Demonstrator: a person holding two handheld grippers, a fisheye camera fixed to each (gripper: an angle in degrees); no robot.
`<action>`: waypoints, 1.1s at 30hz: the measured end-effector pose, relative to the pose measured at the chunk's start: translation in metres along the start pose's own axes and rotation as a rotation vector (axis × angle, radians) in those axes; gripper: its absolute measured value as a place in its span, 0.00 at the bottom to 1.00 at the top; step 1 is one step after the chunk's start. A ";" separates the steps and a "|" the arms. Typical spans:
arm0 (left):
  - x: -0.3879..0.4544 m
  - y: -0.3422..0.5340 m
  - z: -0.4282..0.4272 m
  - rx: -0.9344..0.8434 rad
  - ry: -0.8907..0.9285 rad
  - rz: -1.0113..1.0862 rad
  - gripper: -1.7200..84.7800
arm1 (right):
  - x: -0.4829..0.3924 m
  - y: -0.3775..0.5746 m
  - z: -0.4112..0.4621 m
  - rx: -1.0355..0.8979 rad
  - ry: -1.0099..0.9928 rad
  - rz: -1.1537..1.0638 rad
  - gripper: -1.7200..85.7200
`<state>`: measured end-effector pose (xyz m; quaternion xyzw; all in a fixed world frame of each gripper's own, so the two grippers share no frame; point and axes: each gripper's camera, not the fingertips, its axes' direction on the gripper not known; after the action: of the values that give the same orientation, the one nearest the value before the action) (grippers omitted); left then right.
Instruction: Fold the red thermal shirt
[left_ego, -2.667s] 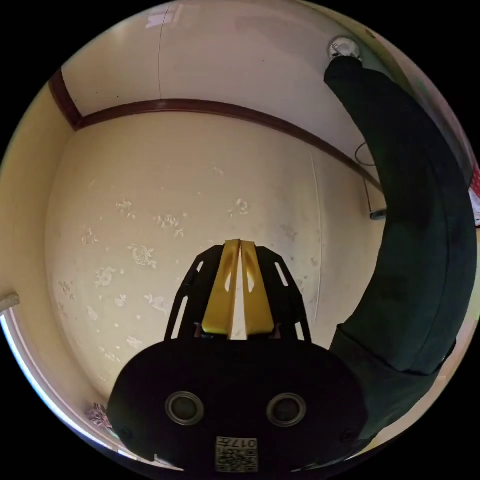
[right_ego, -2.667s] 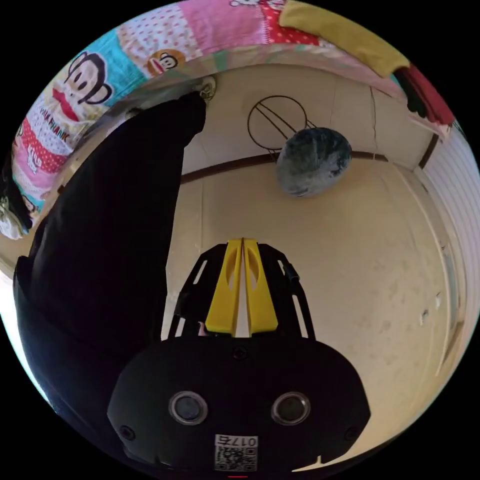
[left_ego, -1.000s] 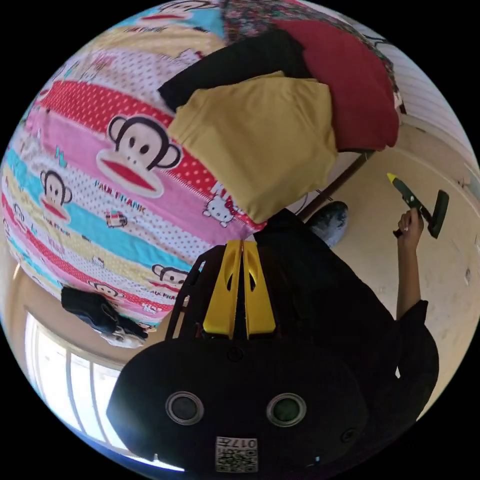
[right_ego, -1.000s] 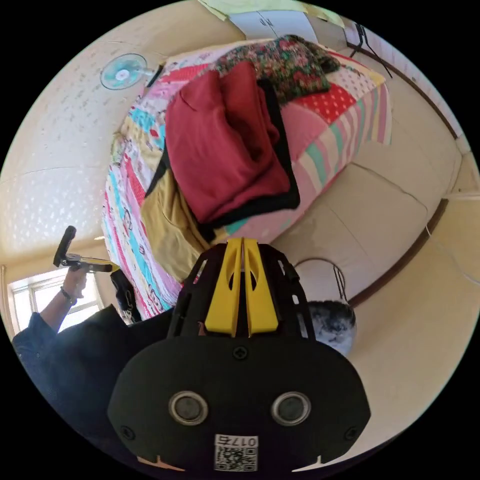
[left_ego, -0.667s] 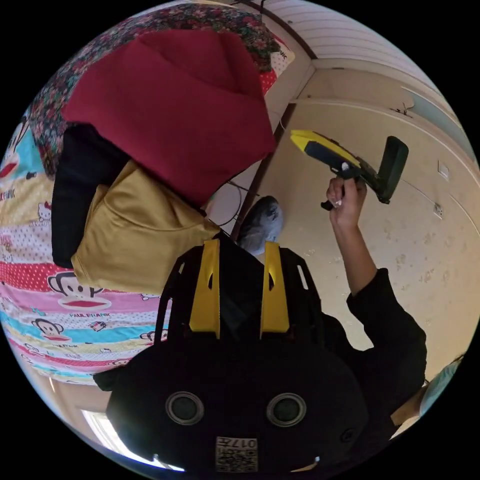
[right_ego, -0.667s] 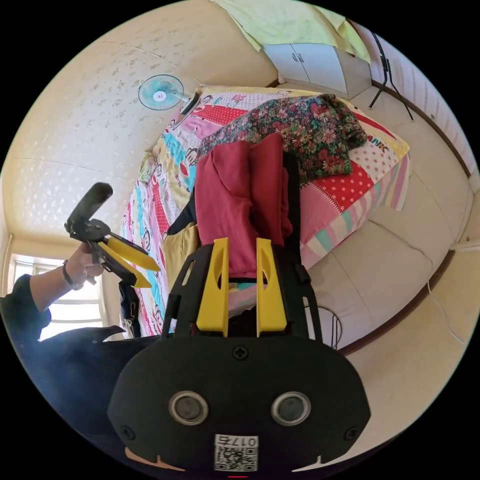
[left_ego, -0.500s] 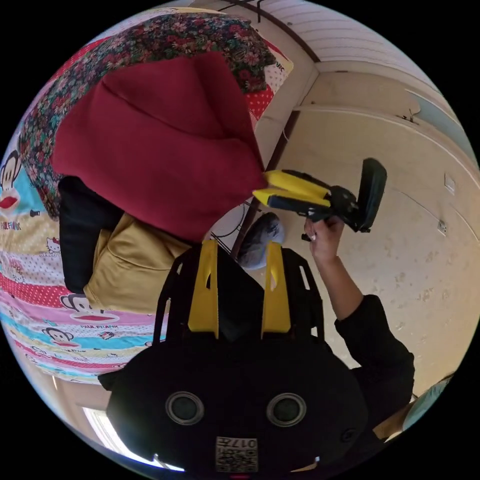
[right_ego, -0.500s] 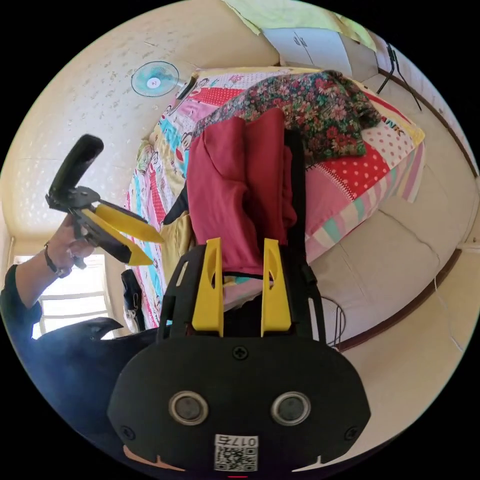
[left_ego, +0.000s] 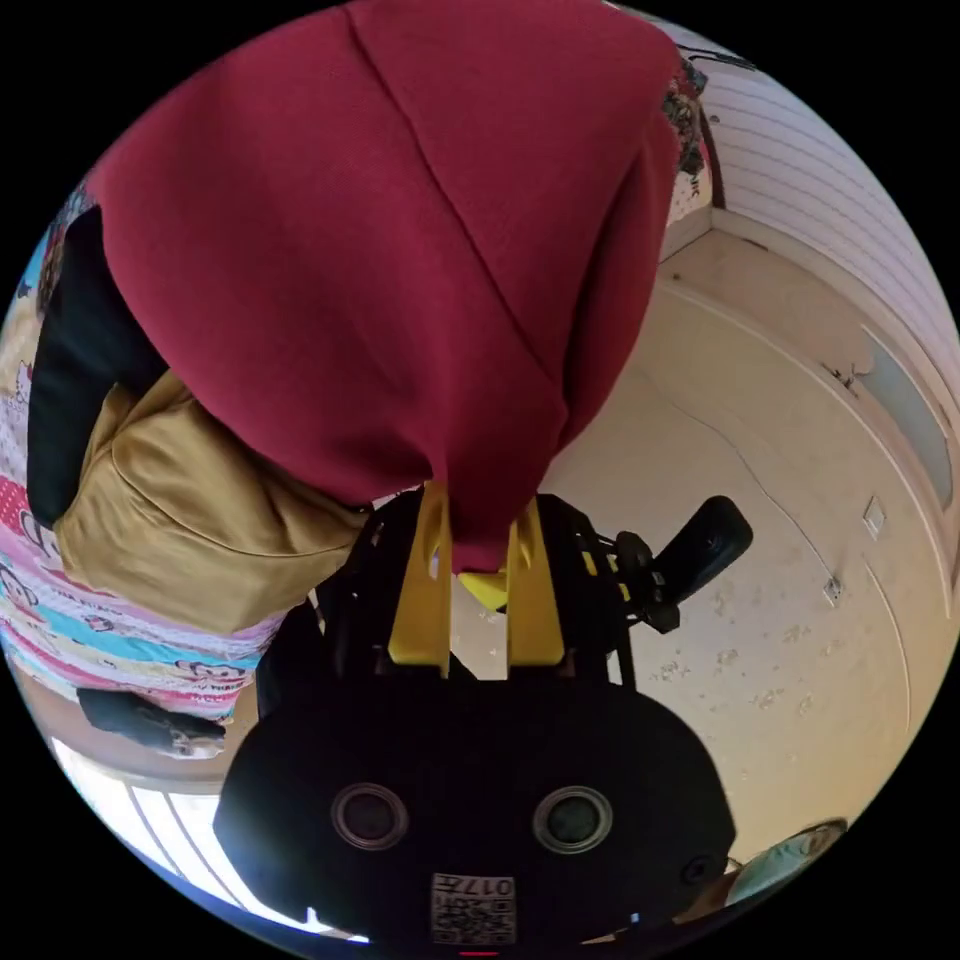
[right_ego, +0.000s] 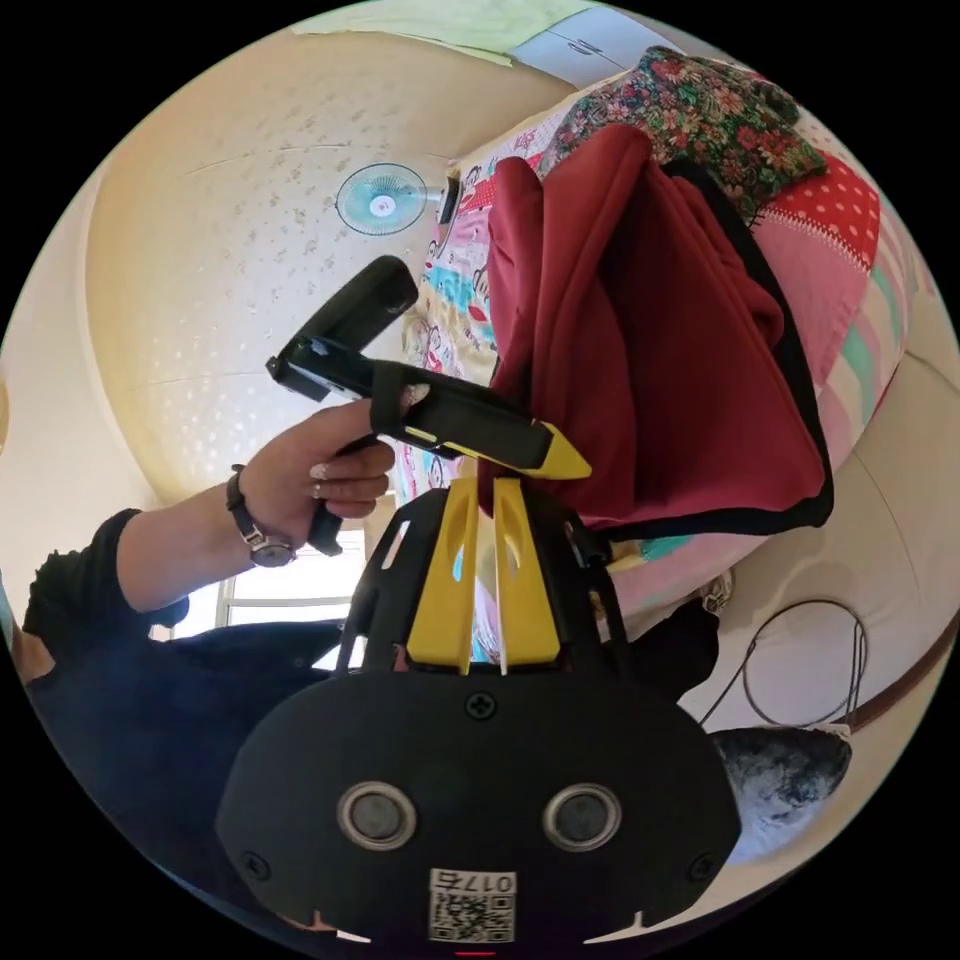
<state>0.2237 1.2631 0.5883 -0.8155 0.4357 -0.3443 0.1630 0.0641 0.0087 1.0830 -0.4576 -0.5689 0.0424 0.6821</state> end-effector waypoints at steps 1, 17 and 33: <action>-0.004 0.009 -0.007 0.022 0.078 0.023 0.11 | 0.000 0.003 -0.005 -0.004 -0.015 -0.003 0.05; -0.036 0.314 -0.334 0.419 0.555 0.446 0.10 | -0.265 0.017 0.045 -0.366 -0.351 -0.603 0.04; -0.228 0.662 -0.356 0.853 0.443 0.021 0.11 | -0.438 0.287 0.442 -1.040 -0.028 -0.818 0.04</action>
<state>-0.5108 1.0873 0.3705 -0.5786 0.2880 -0.6562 0.3895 -0.3159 0.1758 0.5380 -0.4736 -0.6521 -0.4944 0.3257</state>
